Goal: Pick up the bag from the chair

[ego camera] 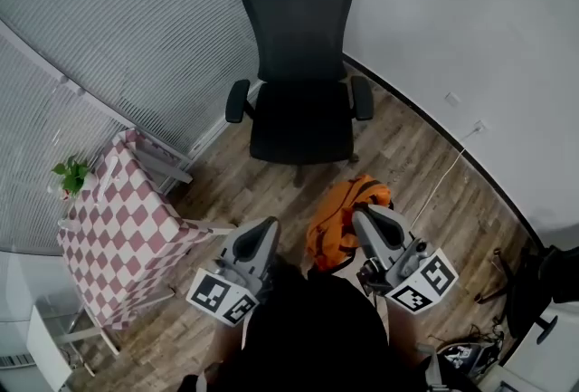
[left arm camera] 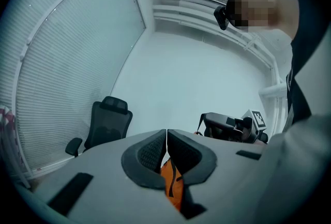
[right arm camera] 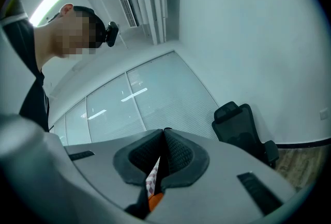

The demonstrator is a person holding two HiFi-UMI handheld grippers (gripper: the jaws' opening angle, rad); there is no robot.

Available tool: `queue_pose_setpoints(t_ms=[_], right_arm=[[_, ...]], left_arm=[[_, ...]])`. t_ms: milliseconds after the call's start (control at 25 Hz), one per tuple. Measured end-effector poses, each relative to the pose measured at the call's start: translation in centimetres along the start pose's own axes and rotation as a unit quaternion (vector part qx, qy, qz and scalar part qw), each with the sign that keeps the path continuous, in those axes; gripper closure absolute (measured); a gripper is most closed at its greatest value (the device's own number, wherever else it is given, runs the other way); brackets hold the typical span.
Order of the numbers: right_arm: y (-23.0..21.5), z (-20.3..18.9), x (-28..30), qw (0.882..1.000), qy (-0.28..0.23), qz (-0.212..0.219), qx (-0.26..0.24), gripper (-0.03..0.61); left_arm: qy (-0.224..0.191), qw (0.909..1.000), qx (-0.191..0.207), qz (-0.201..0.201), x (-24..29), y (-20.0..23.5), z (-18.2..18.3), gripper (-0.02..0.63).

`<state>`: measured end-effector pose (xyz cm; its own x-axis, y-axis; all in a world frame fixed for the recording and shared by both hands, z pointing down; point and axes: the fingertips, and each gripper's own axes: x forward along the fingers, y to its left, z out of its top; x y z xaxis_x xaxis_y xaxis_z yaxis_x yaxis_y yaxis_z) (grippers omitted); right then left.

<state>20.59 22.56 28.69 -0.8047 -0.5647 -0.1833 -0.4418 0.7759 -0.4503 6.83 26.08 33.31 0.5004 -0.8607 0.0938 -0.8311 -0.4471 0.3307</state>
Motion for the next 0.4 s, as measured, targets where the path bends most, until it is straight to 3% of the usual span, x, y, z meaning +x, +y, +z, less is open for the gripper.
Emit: queue_pose_setpoints(t_ms=[400], right_arm=[[1.0,-1.3,-0.2,1.000,0.006,-0.005,-0.003,0.549]], left_arm=[[0.009,0.9999,-0.002,0.004,-1.2,-0.1,-0.9,0.580]])
